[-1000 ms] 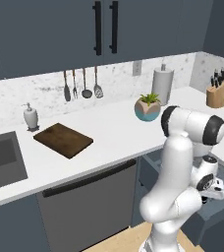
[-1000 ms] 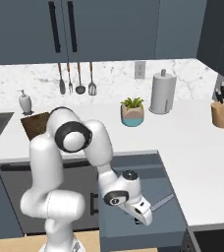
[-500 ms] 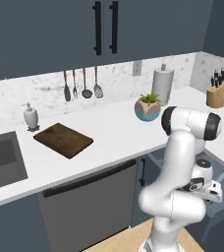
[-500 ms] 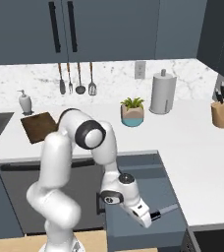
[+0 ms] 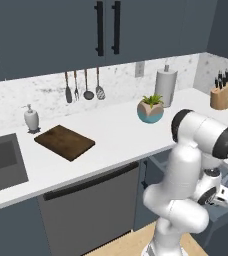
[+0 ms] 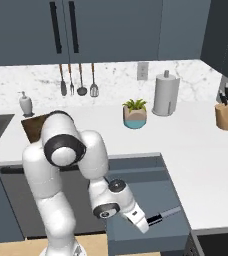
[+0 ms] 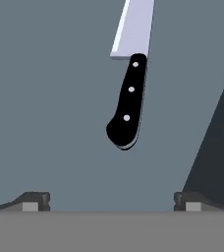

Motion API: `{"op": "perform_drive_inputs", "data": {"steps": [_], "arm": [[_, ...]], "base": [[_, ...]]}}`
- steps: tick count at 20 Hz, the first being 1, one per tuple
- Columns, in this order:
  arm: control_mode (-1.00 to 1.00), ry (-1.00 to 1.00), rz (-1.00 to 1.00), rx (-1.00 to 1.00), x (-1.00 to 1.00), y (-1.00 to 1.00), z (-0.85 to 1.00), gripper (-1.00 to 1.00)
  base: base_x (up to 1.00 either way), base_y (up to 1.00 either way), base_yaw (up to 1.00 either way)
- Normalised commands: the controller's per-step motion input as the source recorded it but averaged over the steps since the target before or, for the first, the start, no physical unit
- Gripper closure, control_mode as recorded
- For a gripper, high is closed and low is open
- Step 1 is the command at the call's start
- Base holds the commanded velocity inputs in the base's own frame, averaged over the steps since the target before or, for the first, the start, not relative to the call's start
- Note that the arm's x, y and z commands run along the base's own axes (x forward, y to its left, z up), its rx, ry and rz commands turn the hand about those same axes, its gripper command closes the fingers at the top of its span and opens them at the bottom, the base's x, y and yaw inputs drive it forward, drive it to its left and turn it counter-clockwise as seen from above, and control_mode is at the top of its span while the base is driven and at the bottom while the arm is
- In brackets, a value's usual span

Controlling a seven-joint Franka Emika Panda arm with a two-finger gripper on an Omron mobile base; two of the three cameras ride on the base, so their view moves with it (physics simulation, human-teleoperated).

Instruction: Pick up the knife from the drawer and place it on the cutting board. Then place the meat from the plate to the cutting board.

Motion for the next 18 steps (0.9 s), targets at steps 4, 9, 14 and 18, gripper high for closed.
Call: {"op": "perform_drive_inputs", "data": {"steps": [4,9,14,18], "arm": [[-1.0,-0.01,-0.06,0.09,0.24,-0.45,1.0,-1.0],[-1.0,0.04,-0.04,0.15,0.57,-0.64,0.97,-1.0],[-1.0,0.17,0.0,0.2,0.5,-0.19,0.11,-1.0],[-1.0,0.21,-0.01,0.22,0.32,-0.28,-0.53,-1.0]], "base": [[0.0,0.0,0.0],[0.0,0.0,0.0],[0.0,0.0,0.0],[0.0,0.0,0.0]]}}
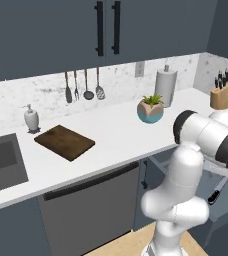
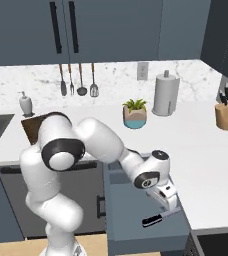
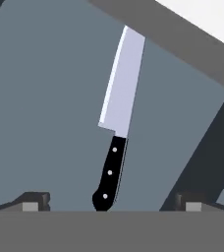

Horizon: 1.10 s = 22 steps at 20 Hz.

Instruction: Pick up the knife from the drawer and place it on the cutting board. Then place the meat from the plate to the cutting board.

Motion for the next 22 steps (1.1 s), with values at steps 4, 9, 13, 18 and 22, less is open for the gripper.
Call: {"op": "perform_drive_inputs", "data": {"steps": [4,9,13,18,22], "arm": [[-1.0,0.17,-0.05,0.14,-0.2,-0.08,-0.81,-1.0],[-1.0,0.09,-0.09,0.07,-0.26,0.08,-0.76,-1.0],[-1.0,0.0,-0.06,0.04,0.37,-0.01,-0.41,-1.0],[-1.0,0.01,-0.03,0.04,0.66,-0.29,-0.22,-1.0],[-1.0,0.09,-0.04,0.05,0.09,-0.07,-0.47,-1.0]], "base": [[0.0,0.0,0.0],[0.0,0.0,0.0],[0.0,0.0,0.0],[0.0,0.0,0.0],[0.0,0.0,0.0]]}}
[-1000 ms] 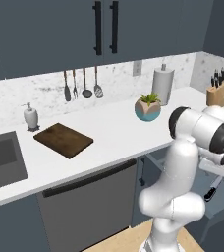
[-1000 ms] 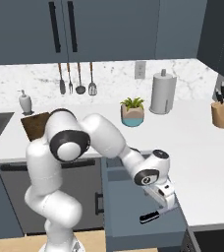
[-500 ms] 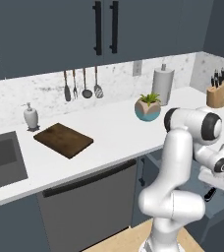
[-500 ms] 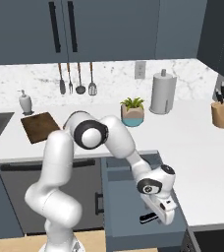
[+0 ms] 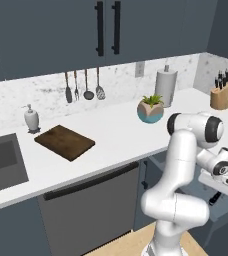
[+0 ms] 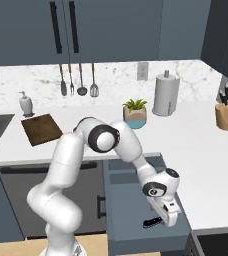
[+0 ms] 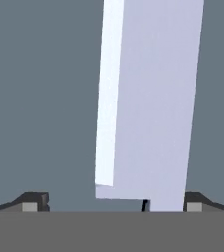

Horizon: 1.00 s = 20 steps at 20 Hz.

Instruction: Pick up the knife from the drawer and place it on the cutting board. Then place the meat from the plate to the cutting board.

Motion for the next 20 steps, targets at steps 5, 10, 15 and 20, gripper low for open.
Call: {"op": "perform_drive_inputs", "data": {"steps": [5,10,15,20], "arm": [[-1.0,0.12,-0.08,0.02,-0.57,0.02,-0.59,-1.0],[-1.0,0.06,-0.07,0.0,-0.58,0.2,-0.51,1.0],[-1.0,0.01,-0.03,0.0,-0.45,0.43,-0.21,1.0],[-1.0,0.0,0.0,0.0,-0.36,0.55,0.07,1.0]], "base": [[0.0,0.0,0.0],[0.0,0.0,0.0],[0.0,0.0,0.0],[0.0,0.0,0.0]]}}
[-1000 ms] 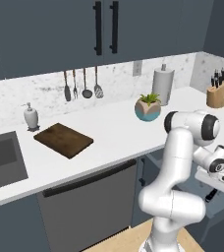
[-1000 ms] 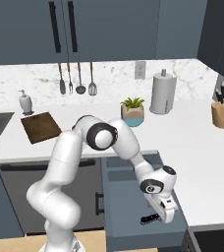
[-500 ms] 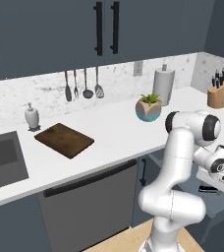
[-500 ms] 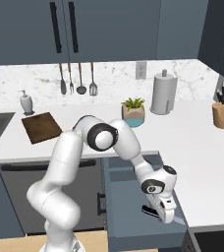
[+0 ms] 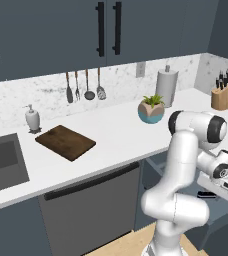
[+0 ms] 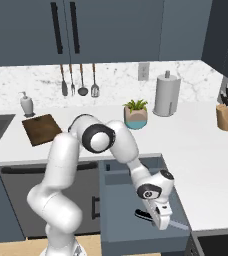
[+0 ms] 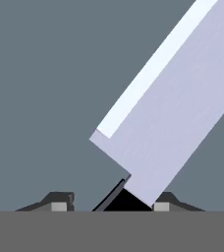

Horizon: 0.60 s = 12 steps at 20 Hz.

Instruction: Pick up the knife from the drawer and place it on the cutting board. Then place the meat from the plate to the cutting board.

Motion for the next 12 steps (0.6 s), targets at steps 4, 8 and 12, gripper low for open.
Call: {"op": "perform_drive_inputs", "data": {"steps": [4,8,12], "arm": [[-1.0,-0.01,0.0,0.0,-0.34,0.42,0.76,1.0],[-1.0,0.0,-0.03,0.0,-0.14,0.23,1.0,1.0],[-1.0,0.0,-0.02,0.0,0.0,0.37,1.0,1.0]], "base": [[0.0,0.0,0.0],[0.0,0.0,0.0],[0.0,0.0,0.0]]}}
